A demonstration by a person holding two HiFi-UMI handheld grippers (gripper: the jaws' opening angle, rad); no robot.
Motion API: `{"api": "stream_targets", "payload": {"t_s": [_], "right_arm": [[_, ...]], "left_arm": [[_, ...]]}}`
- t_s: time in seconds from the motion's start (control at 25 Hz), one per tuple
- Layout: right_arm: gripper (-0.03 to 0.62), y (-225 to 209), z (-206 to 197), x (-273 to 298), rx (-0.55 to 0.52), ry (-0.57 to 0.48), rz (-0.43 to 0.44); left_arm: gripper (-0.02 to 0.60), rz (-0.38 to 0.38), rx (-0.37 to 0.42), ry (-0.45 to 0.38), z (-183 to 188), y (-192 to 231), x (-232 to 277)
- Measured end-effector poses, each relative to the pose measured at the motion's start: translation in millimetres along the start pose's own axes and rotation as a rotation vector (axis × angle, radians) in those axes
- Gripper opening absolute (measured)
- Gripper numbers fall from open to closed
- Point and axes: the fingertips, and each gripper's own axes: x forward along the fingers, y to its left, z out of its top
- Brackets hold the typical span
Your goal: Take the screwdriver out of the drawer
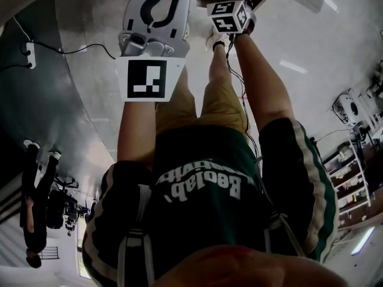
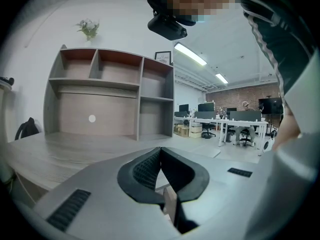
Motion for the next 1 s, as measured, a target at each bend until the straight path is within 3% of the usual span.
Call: {"api": "stream_targets", "payload": {"t_s": [0.48,1.0], "right_arm": [[0.086,-4,0,-42,0.030,-0.019,-0.021],[0.086,-16,53,-160,0.103,-0.150,-0.074]], "left_arm": [[0.018,-0.026,0.000,-0.041,28,-11,-5],[0.018,-0.084,0.058,-0.108,96,-34,-35]]}}
